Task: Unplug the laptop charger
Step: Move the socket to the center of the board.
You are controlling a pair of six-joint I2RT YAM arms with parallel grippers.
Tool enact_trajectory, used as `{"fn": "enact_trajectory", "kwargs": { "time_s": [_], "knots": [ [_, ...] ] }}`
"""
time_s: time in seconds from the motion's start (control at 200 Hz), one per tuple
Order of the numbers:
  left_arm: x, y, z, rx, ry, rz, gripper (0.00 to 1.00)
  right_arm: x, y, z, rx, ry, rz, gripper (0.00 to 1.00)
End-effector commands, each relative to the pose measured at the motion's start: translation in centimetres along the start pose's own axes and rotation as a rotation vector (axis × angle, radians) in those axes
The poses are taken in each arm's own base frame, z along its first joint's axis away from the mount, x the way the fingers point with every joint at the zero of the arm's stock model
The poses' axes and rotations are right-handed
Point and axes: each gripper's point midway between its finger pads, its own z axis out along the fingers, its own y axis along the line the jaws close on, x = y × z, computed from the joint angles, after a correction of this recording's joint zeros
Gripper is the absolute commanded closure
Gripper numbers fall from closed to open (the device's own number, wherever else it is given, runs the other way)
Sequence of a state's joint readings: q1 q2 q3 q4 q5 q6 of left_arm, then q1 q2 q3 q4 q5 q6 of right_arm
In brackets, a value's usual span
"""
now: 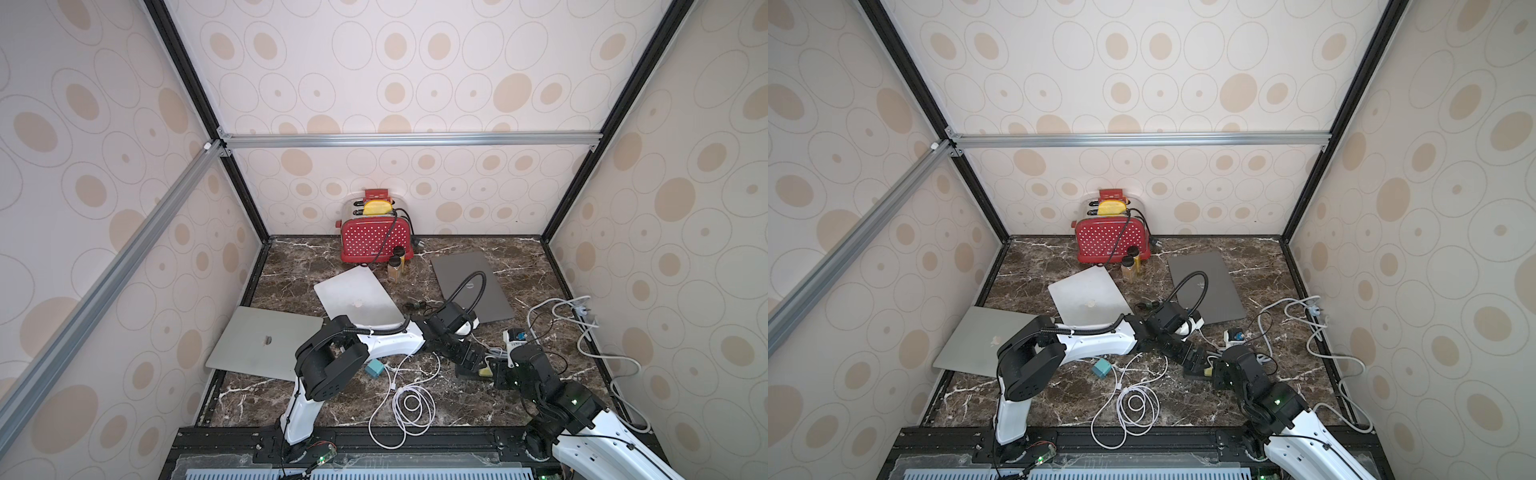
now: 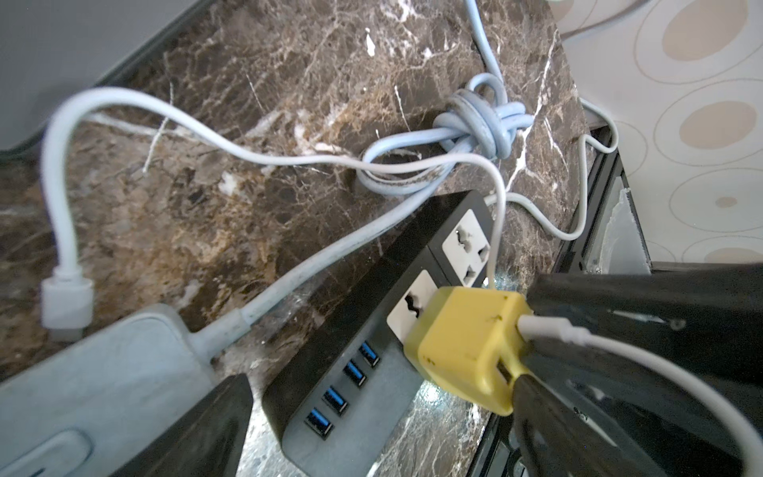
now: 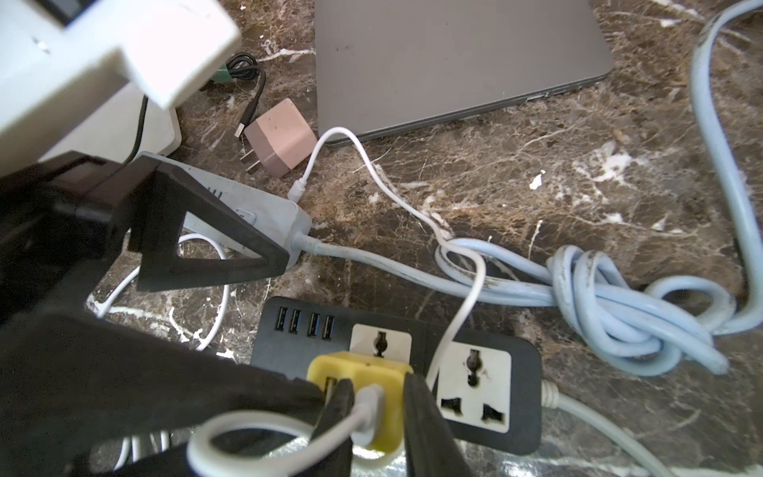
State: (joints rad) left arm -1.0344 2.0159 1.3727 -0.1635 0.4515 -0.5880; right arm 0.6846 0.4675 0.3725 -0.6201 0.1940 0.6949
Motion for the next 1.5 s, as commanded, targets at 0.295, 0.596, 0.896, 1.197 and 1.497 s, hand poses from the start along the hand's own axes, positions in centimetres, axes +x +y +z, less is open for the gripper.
{"fn": "enact_trajectory", "kwargs": {
  "time_s": [0.295, 0.596, 0.896, 1.197, 1.497],
  "knots": [
    [2.5, 2.7, 1.1, -0.139, 0.099, -0.060, 0.01, 0.0, 0.6, 0.5, -0.033, -0.024, -0.041, 1.00],
    [5.3, 4.9, 1.5, -0.216, 0.180, -0.095, 0.02, -0.2, 1.0, 0.4, -0.029, -0.070, -0.096, 1.00],
    [8.9, 6.8, 2.9, -0.253, 0.300, -0.195, 0.03, -1.4, 2.0, 0.2, 0.031, -0.121, -0.193, 1.00],
    [10.8, 8.0, 3.9, -0.270, 0.350, -0.253, 0.03, -3.3, 3.5, -1.0, 0.001, -0.174, -0.152, 1.00],
    [11.2, 8.2, 4.6, -0.262, 0.365, -0.271, 0.03, -4.7, 5.3, -2.4, -0.139, -0.256, -0.058, 1.00]
  ]
}}
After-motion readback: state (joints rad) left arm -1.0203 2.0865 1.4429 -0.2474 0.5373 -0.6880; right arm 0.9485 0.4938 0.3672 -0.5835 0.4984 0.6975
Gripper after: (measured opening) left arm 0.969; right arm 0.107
